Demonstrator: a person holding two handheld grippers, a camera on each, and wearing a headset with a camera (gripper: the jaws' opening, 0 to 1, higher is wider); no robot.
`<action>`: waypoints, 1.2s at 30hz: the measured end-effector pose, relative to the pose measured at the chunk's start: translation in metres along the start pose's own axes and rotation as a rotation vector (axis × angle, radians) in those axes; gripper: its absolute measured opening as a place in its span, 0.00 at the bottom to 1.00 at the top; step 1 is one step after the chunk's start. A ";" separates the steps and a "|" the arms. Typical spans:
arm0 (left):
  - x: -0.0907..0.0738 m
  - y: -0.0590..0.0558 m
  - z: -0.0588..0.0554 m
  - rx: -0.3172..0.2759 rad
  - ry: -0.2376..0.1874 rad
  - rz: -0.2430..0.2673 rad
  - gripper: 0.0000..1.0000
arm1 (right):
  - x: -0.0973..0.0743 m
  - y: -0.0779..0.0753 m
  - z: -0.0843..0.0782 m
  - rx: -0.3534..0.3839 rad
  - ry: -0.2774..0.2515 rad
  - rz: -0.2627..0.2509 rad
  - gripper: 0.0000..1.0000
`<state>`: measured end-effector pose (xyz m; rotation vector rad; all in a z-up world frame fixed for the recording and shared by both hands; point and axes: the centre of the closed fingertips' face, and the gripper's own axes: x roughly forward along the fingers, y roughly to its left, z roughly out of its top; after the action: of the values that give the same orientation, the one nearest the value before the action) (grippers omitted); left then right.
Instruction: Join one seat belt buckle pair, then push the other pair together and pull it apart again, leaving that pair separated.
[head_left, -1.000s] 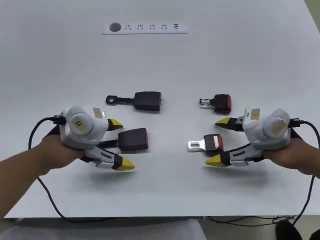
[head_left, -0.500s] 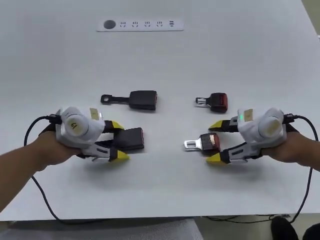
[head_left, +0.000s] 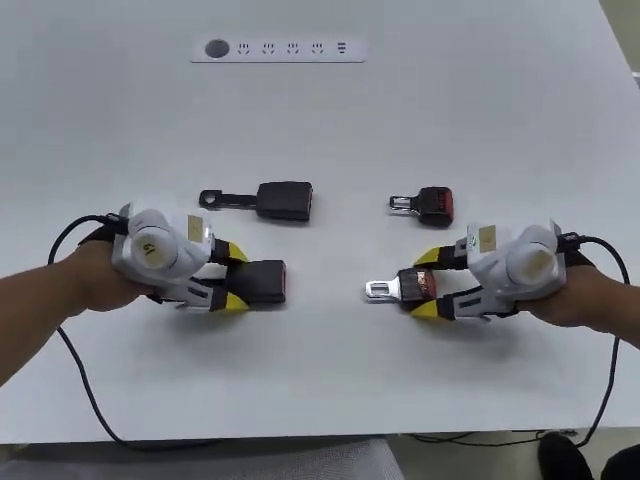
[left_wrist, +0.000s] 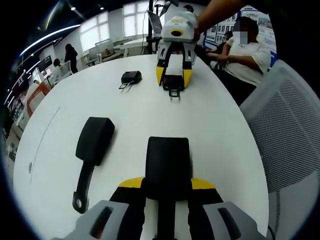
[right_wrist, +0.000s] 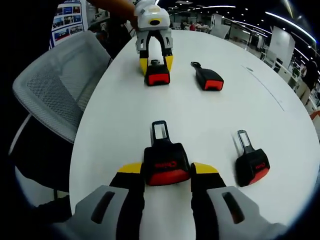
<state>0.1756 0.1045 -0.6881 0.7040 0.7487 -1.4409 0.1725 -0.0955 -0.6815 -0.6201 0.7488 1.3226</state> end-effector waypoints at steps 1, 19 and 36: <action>0.000 0.001 0.000 0.001 0.001 -0.003 0.33 | 0.001 0.001 -0.001 -0.002 0.003 0.001 0.34; 0.001 0.003 -0.003 -0.023 0.018 0.006 0.33 | 0.009 -0.001 -0.005 0.031 0.033 -0.033 0.33; 0.002 0.001 -0.001 -0.037 0.043 0.012 0.33 | 0.047 0.002 0.023 0.043 -0.014 -0.056 0.33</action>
<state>0.1766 0.1047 -0.6903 0.7119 0.8012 -1.4014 0.1778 -0.0486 -0.7042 -0.5926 0.7419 1.2550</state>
